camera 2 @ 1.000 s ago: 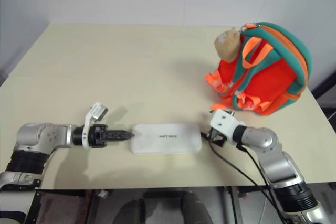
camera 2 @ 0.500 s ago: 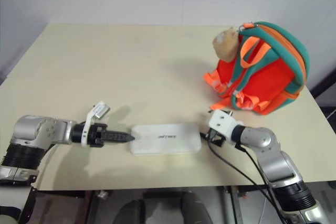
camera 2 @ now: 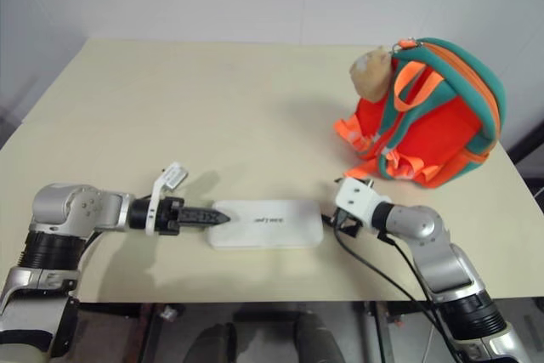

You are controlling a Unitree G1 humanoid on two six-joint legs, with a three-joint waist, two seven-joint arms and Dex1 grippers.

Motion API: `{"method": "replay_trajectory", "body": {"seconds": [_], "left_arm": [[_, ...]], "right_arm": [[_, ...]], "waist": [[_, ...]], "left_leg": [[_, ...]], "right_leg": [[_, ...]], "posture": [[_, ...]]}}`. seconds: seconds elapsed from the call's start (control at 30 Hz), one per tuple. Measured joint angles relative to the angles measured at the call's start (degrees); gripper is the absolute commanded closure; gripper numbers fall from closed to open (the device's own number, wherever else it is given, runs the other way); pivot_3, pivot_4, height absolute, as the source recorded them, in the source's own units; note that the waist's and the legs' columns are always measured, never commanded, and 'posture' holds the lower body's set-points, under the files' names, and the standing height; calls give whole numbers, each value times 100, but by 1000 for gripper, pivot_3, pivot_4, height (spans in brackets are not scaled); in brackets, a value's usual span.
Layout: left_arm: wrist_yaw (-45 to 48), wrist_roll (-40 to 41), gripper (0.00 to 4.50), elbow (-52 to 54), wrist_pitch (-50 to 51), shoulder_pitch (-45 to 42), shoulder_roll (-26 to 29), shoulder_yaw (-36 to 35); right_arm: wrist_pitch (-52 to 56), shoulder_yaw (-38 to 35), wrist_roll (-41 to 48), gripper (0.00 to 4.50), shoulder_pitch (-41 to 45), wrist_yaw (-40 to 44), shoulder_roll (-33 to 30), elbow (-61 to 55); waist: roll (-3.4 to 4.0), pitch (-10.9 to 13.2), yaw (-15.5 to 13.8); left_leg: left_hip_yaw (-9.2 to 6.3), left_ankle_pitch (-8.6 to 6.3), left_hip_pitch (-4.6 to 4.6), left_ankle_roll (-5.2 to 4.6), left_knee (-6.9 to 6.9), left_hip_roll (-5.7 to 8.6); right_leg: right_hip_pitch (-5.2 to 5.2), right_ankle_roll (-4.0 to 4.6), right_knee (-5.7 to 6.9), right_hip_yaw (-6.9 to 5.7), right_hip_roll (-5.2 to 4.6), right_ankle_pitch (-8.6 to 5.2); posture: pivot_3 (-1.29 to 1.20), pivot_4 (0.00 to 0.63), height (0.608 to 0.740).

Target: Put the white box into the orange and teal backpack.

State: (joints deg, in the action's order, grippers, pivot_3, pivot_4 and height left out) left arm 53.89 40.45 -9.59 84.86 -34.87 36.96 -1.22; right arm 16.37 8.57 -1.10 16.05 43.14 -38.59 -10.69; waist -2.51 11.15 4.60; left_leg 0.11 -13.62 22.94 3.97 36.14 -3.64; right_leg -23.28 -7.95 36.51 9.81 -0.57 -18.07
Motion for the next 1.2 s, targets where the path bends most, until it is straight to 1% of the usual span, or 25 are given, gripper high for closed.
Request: {"method": "replay_trajectory", "body": {"seconds": [0.2,0.33,0.43,0.6,0.7,0.77,0.9,1.1,1.2], "left_arm": [[-129,7,10,3,0,78,-258,-226],[-151,27,10,18,-8,139,-334,-310],[-233,24,585,9,-93,178,-436,-354],[-453,1,2251,-103,-199,210,-654,-475],[-370,221,2898,-211,-121,204,-710,-654],[-362,341,3126,-224,-51,168,-762,-791],[-503,445,3174,-290,68,164,-816,-1041],[-945,551,3174,-366,286,146,-1002,-1693],[-1194,644,3174,-346,489,147,-1122,-2161]], "right_arm": [[4,0,1,19,0,9,2,0],[4,0,2,19,4,19,11,0],[5,0,1,0,28,41,11,17],[4,1,2,0,53,55,33,37],[27,-27,11,0,47,54,32,38],[112,-111,83,0,11,43,56,20],[478,-567,562,0,-177,-46,311,-232],[1160,-1708,1699,0,-604,-374,752,-1282],[1421,-2321,2236,0,-867,-692,1008,-1680]], "waist": [[2,-1,-4],[2,-2,1],[2,-2,-2],[2,-1,7],[-3,-2,11],[-3,-2,6],[-4,-1,10],[-4,-1,13],[-4,-1,6]], "left_leg": [[-3,1,0,2,-1,0],[-4,1,0,2,-3,0],[-4,1,0,2,-3,1],[-4,1,4,2,-6,1],[-7,1,8,3,-9,0],[-8,1,11,3,-7,1],[-10,2,18,4,-9,0],[-17,-1,23,9,-23,0],[-20,-5,28,15,-24,0]], "right_leg": [[1,-3,0,-1,0,1],[1,-3,0,-1,0,2],[1,-4,-1,-1,0,2],[-4,-11,-2,-1,0,6],[-8,-12,-2,-4,1,6],[-7,-14,-2,-4,0,7],[-16,-15,0,-4,1,8],[-23,-14,1,-9,3,7],[-24,-13,-3,-10,2,6]], "posture": [[0,150,740],[0,150,740],[0,150,740],[0,150,740],[0,150,740],[0,150,740],[0,150,740],[0,150,740],[0,150,740]]}}
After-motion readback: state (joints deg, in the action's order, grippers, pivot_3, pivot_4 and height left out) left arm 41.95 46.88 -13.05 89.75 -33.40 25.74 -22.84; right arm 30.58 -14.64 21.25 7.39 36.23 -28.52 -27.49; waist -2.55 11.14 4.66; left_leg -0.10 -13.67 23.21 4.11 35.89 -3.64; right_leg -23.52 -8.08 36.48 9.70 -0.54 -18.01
